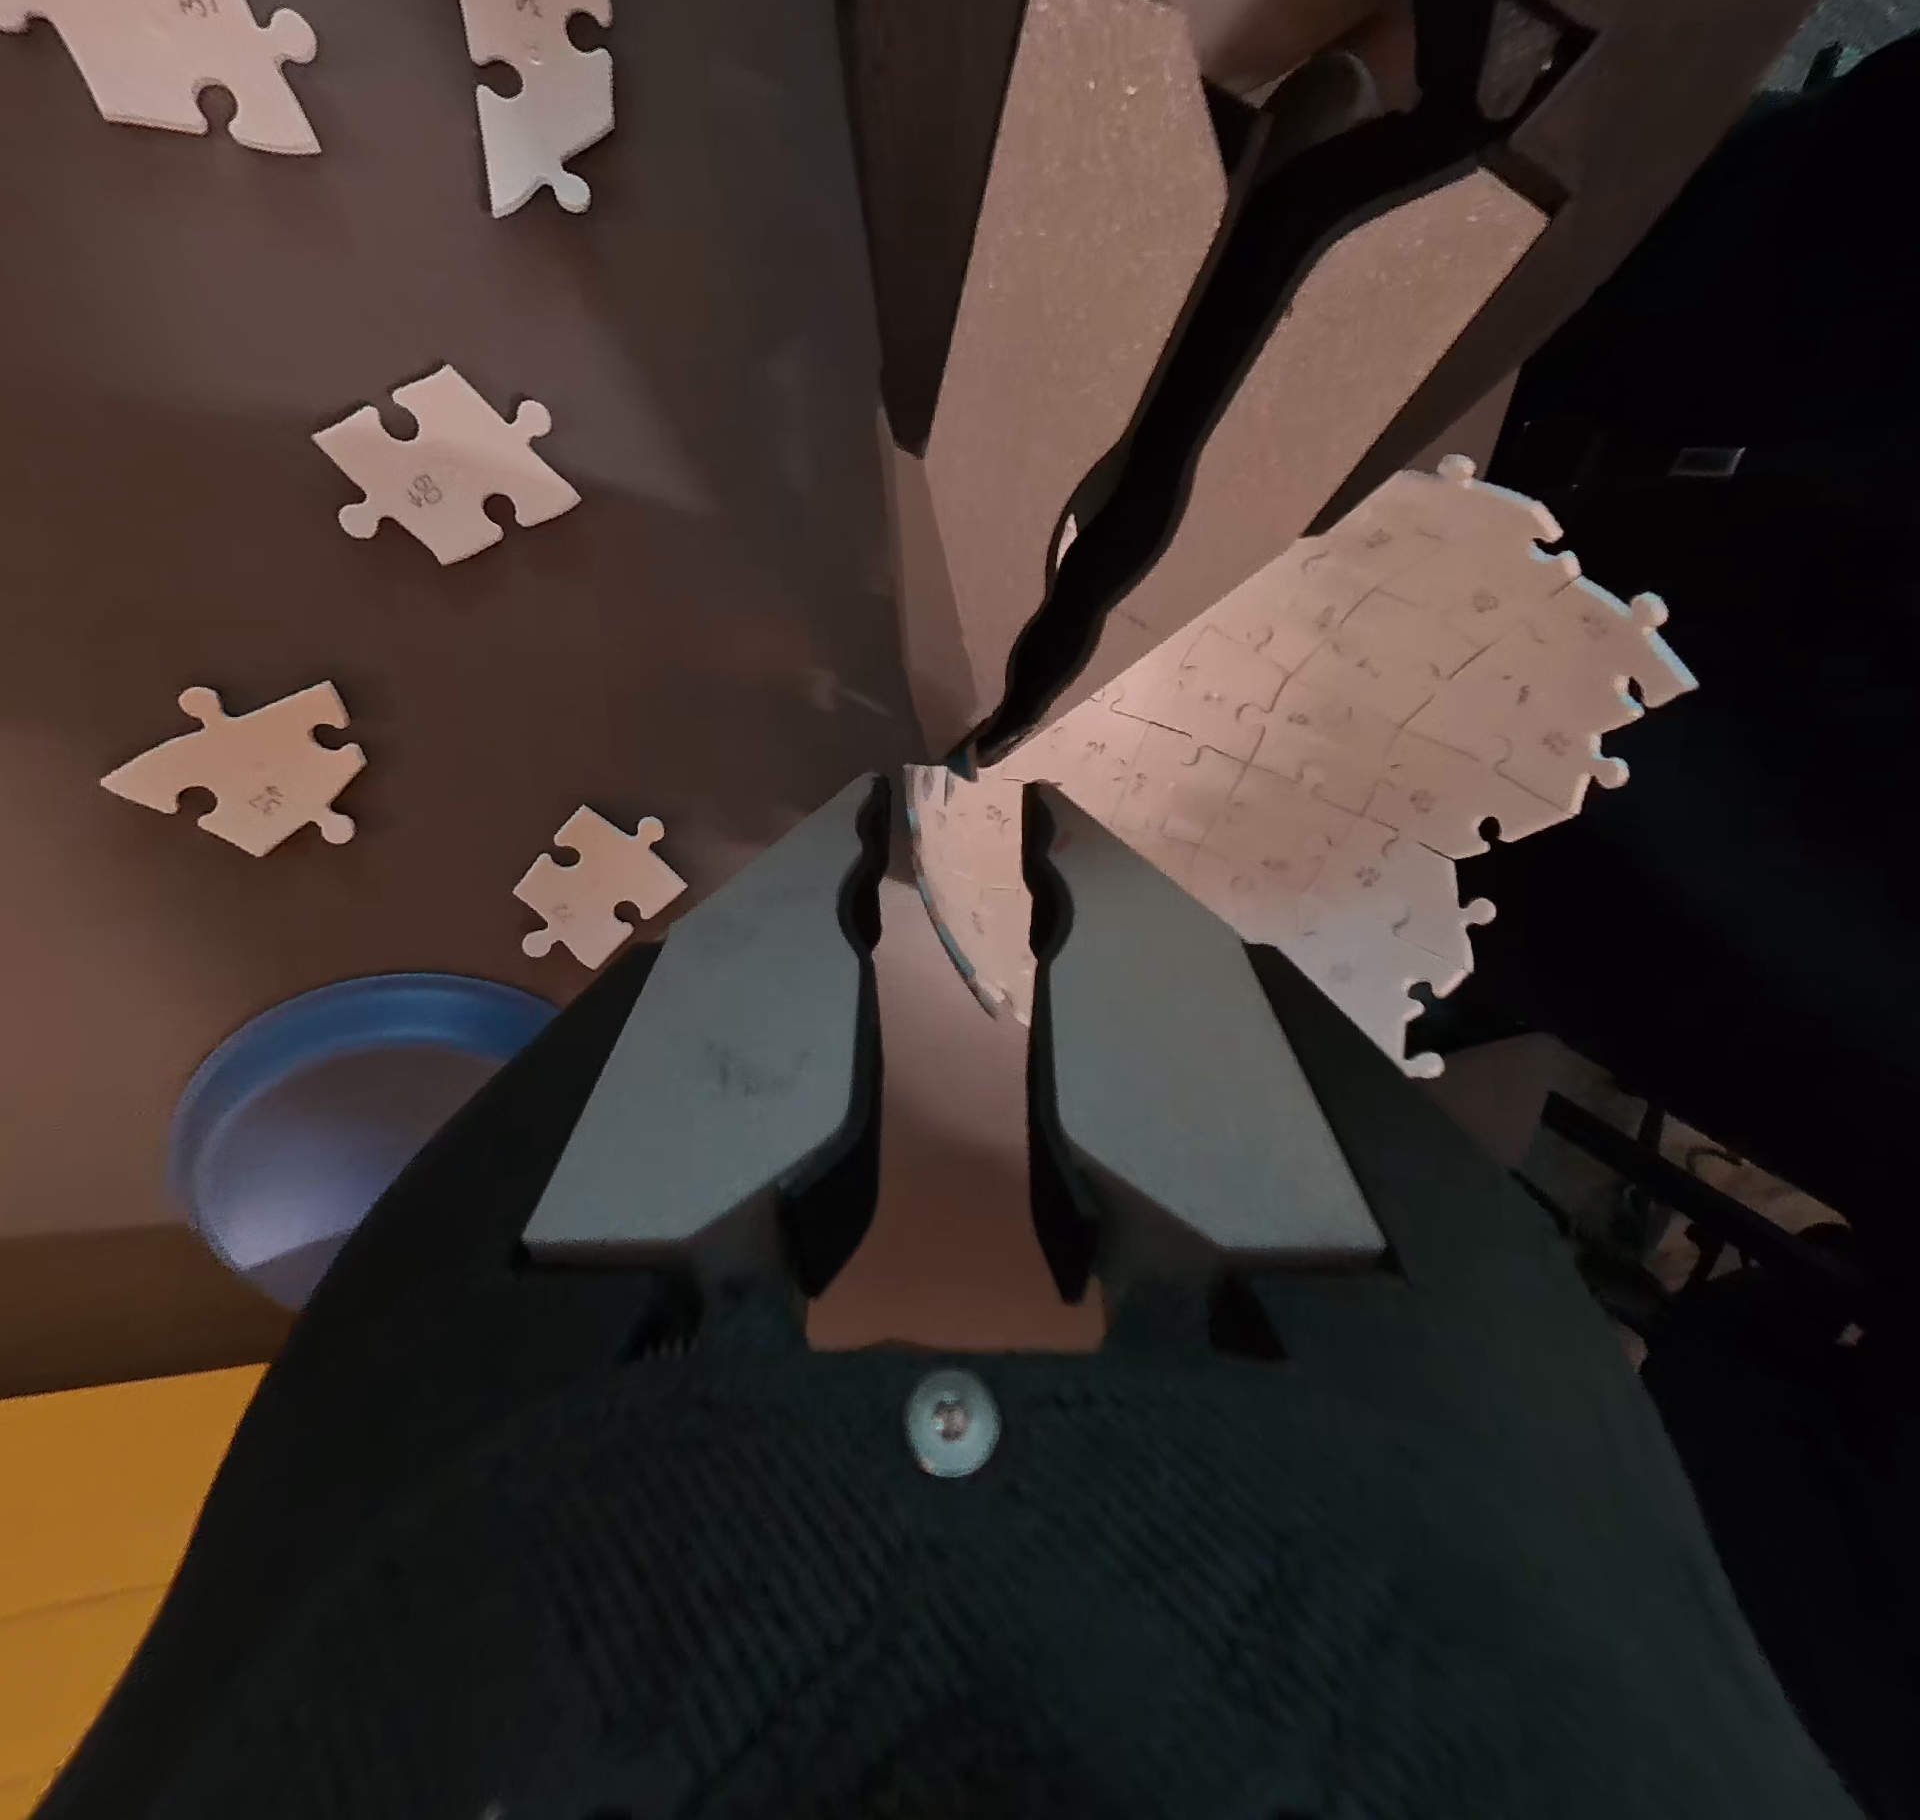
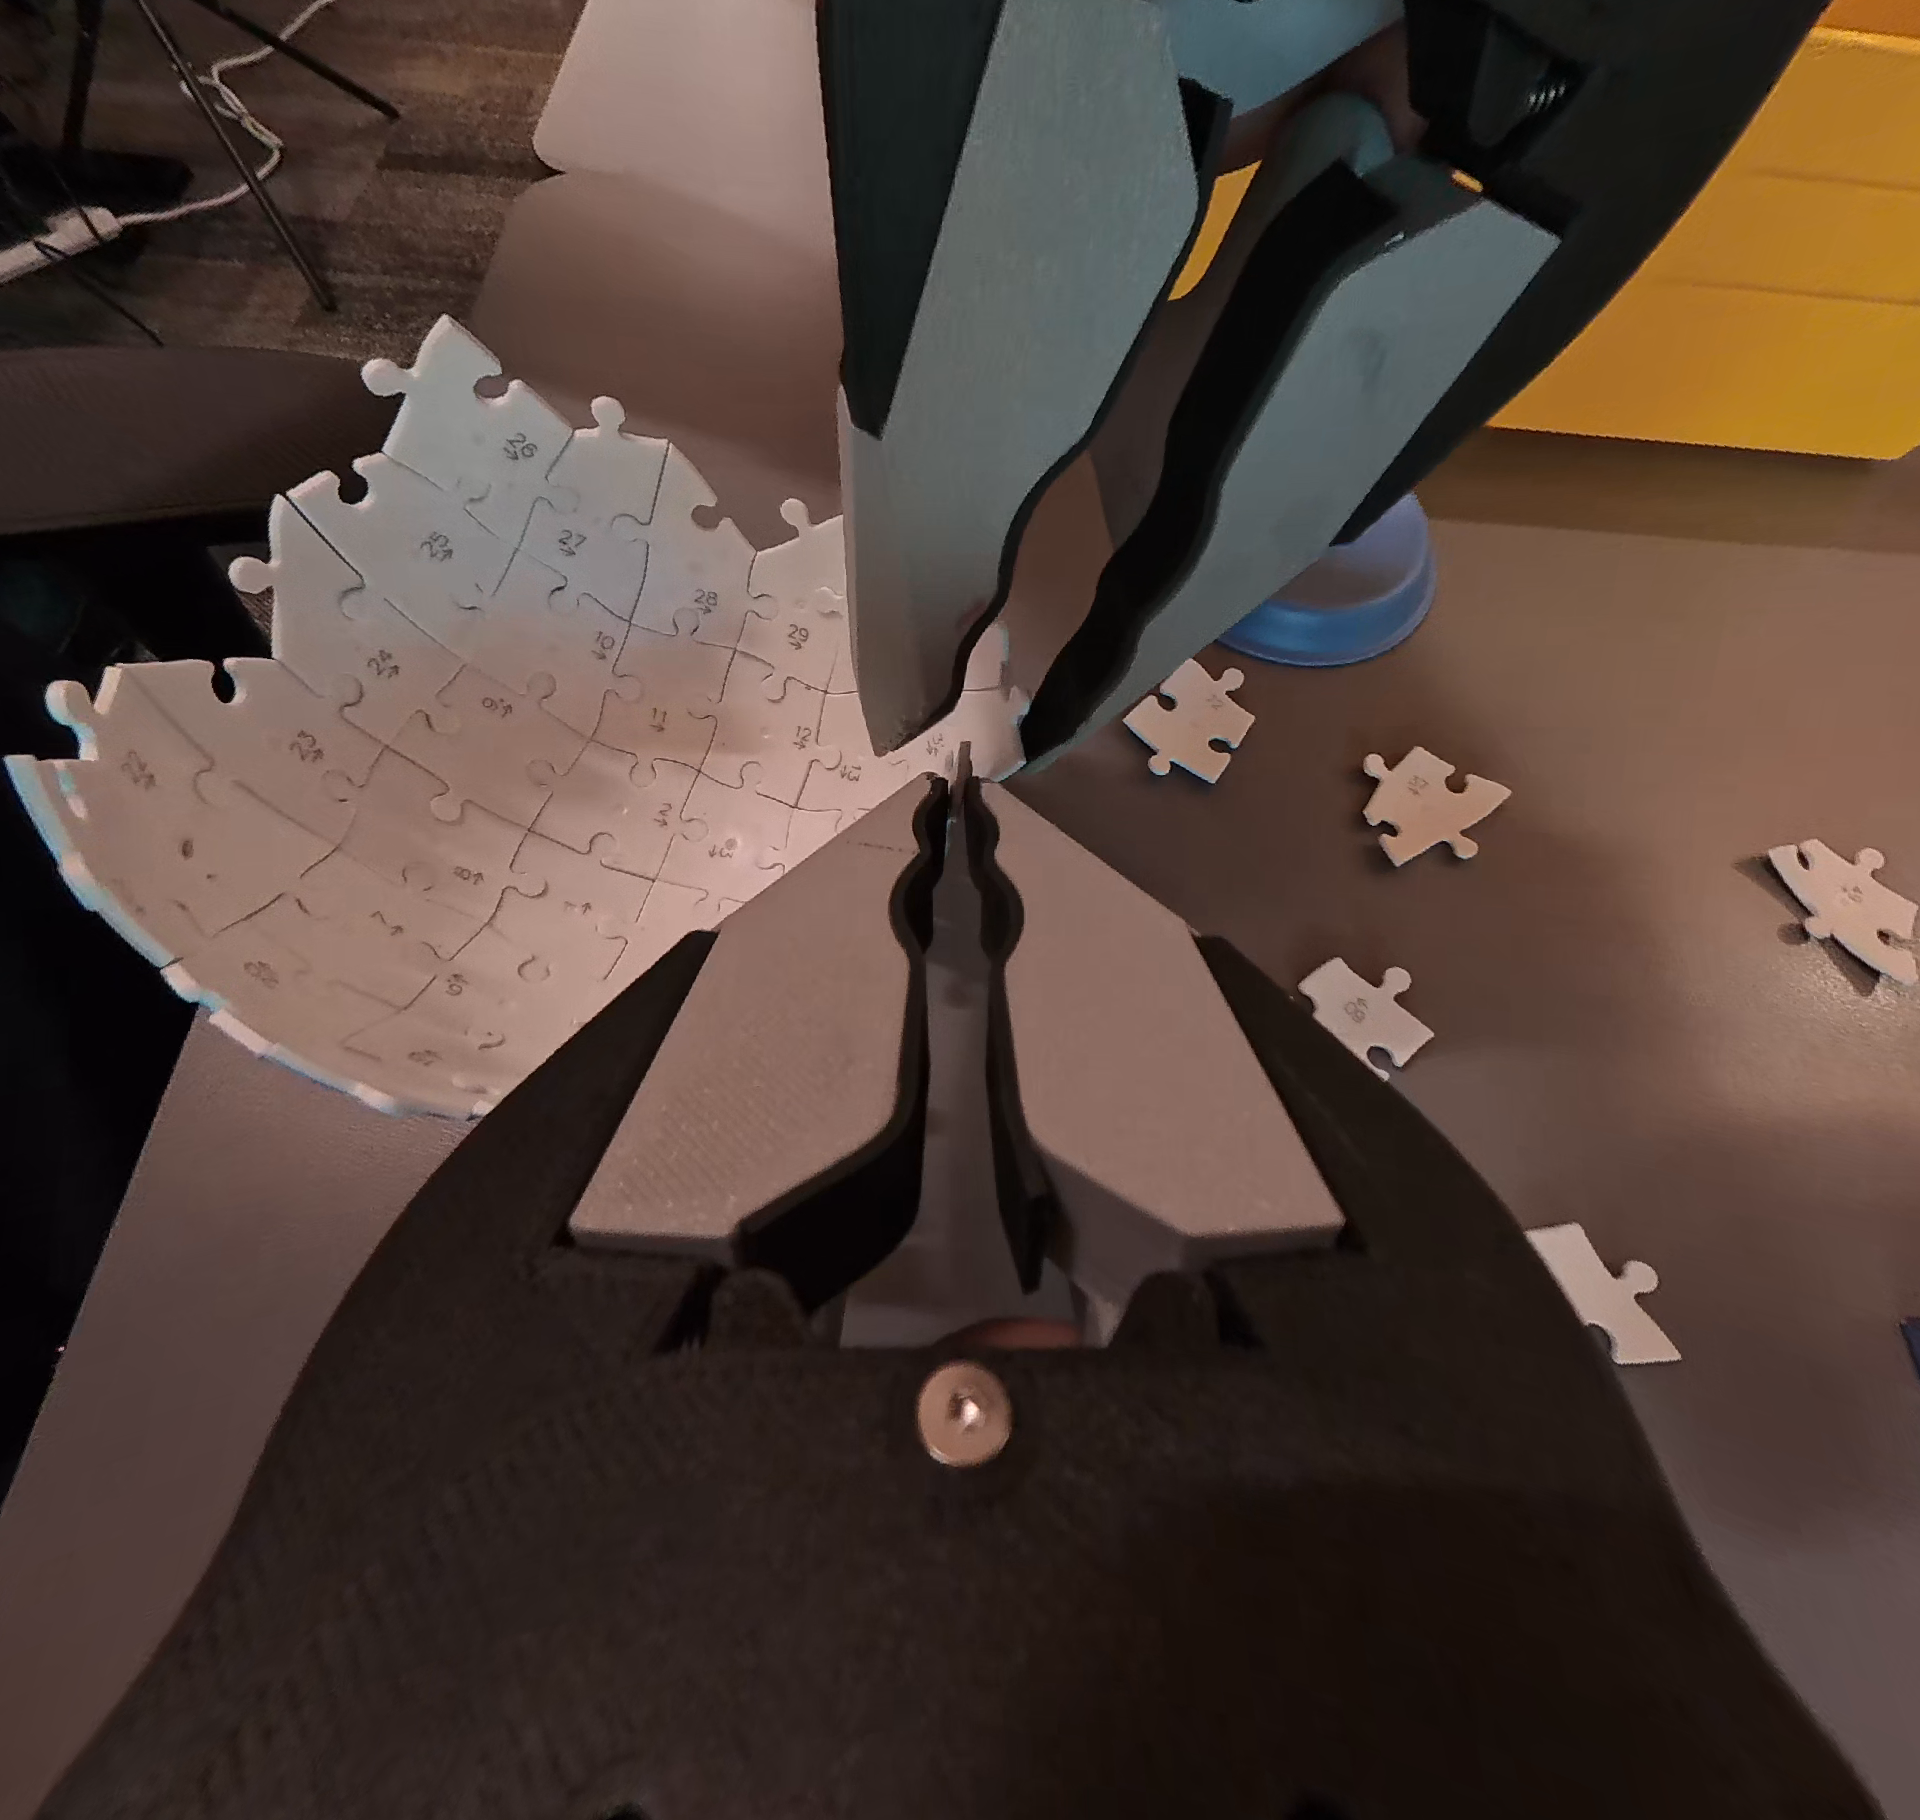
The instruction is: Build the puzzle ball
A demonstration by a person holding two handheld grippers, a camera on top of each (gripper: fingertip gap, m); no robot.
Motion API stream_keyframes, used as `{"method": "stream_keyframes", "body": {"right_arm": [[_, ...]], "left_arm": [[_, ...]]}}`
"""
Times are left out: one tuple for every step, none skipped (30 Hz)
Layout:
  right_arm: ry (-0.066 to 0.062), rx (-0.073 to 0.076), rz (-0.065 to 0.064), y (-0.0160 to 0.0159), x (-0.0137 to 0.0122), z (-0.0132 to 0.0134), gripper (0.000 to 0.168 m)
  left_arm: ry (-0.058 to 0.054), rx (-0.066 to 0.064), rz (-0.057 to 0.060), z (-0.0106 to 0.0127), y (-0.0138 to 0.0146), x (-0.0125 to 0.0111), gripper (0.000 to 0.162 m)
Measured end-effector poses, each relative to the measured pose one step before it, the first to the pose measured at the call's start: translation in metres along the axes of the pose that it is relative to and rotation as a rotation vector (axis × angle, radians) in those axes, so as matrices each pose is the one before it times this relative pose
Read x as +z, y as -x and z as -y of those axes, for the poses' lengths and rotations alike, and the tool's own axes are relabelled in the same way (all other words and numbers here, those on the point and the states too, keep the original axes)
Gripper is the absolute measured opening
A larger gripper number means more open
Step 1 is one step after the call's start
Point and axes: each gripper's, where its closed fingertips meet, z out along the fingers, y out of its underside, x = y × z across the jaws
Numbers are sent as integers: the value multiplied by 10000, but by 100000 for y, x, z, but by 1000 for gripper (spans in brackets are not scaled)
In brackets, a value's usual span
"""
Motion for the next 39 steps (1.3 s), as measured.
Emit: {"method": "stream_keyframes", "body": {"right_arm": [[-4,13,2,-14,-10,-5,0],[-2,8,1,-10,-2,-13,0],[-3,5,-3,-33,-9,-18,0],[2,10,2,-17,-20,-29,0],[12,7,-7,-38,-20,-39,0],[12,1,-15,-53,-20,-39,0],[7,4,-13,-39,-12,-29,0],[9,1,-14,-36,-15,-20,1],[15,-14,-24,-27,-8,-5,1],[23,-28,-33,-23,4,-15,1],[28,-26,-34,-14,10,-27,1],[26,-8,-22,-21,14,-25,1],[15,19,9,11,-7,-20,1],[11,33,30,36,-7,-29,1],[20,27,12,7,-8,-51,1],[38,10,-18,-42,2,-85,2],[23,9,-11,-39,14,-50,2],[-6,13,7,-2,9,-3,2],[-5,-3,6,10,15,15,2],[1,-15,-5,3,19,14,2],[4,-13,-1,6,11,-7,2],[-1,-2,7,9,6,-8,2],[1,12,10,6,-3,-17,2],[1,14,9,-2,-1,-28,2],[4,11,2,7,-14,-14,2],[12,1,-8,-10,-3,-25,2],[8,-14,-12,9,-14,-2,2],[2,-16,-5,22,-17,2,2],[-3,-4,2,26,-16,18,2],[-7,7,3,12,-14,22,2],[-13,15,10,11,-18,22,2],[-13,29,15,8,-42,16,2],[-11,41,26,-5,-41,13,2],[-13,63,53,22,-64,23,2],[-15,95,62,28,-63,12,1],[-25,106,68,21,-69,42,1],[-22,101,81,42,-74,27,1],[-3,111,92,59,-71,-10,1],[45,137,110,64,-45,-82,1]], "left_arm": [[38,67,-84,36,-75,71,22],[14,62,-71,32,-78,97,21],[30,56,4,-17,25,111,21],[49,41,17,-76,40,120,20],[33,24,13,-77,71,120,18],[16,12,-33,-72,0,116,18],[13,5,-46,-75,-33,88,18],[0,9,-14,-56,6,56,18],[-9,8,13,-32,13,22,17],[-23,14,13,-9,10,13,16],[-20,23,28,5,20,0,15],[-9,34,79,-14,92,15,12],[-13,39,115,6,147,19,9],[-18,28,81,1,104,38,5],[-20,3,11,8,12,43,4],[-40,-28,-43,24,-63,36,4],[-34,-28,-17,11,-38,24,4],[-12,-20,14,-36,14,15,4],[-17,-12,-10,-25,-20,-1,4],[-13,-17,-2,-24,-5,-4,4],[-10,-13,3,-20,-16,2,4],[-12,-5,3,-4,-21,11,4],[-5,-9,-3,-12,-35,-4,4],[0,-20,6,4,-22,17,4],[-4,-35,24,15,17,24,4],[-7,-53,17,16,10,31,4],[-13,-54,7,35,13,21,4],[-23,-61,-1,21,-4,22,4],[-19,-72,-2,19,-4,6,4],[-18,-68,-3,10,3,1,4],[-18,-50,5,7,-12,-8,3],[-26,-41,24,22,2,-17,3],[-34,-32,48,31,15,-24,3],[-34,19,48,43,-33,-27,3],[-35,41,52,41,-37,-40,3],[-31,-2,54,50,-37,-49,3],[-24,-7,34,53,-38,-50,3],[-18,-12,32,47,-44,-32,2],[-22,-19,22,60,-56,-30,2]]}}
